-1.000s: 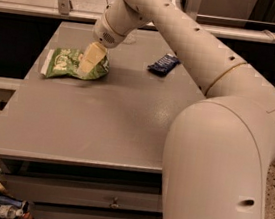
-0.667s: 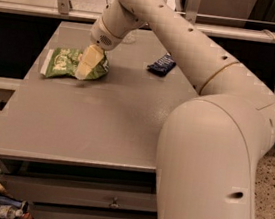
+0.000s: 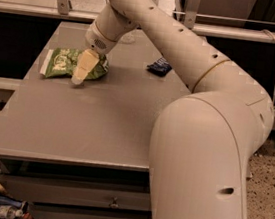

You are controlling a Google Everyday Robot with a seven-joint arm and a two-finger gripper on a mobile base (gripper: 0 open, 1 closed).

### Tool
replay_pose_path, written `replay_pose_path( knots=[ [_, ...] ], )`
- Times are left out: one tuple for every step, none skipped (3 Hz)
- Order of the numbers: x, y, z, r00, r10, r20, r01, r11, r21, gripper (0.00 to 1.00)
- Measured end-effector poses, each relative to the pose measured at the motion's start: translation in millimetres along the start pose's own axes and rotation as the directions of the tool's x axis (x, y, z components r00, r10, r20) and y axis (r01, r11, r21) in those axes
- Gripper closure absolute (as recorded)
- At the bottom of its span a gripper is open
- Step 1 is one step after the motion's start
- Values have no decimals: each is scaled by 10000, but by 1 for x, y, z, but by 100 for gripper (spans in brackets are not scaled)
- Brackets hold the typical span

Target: Pick green jalapeno chip bag

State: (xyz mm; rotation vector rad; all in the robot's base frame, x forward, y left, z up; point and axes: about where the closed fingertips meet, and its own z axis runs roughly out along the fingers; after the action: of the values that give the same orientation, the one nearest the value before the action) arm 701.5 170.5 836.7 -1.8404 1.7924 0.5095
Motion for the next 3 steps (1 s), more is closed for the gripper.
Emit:
replay_pose_path(
  knots=[
    [12, 4, 4, 9987, 326, -394, -325, 9995, 47, 25],
    [11, 4, 6, 9988, 300, -381, -300, 9996, 5, 55],
    [8, 4, 2, 9988, 300, -381, -300, 9996, 5, 79]
  ],
)
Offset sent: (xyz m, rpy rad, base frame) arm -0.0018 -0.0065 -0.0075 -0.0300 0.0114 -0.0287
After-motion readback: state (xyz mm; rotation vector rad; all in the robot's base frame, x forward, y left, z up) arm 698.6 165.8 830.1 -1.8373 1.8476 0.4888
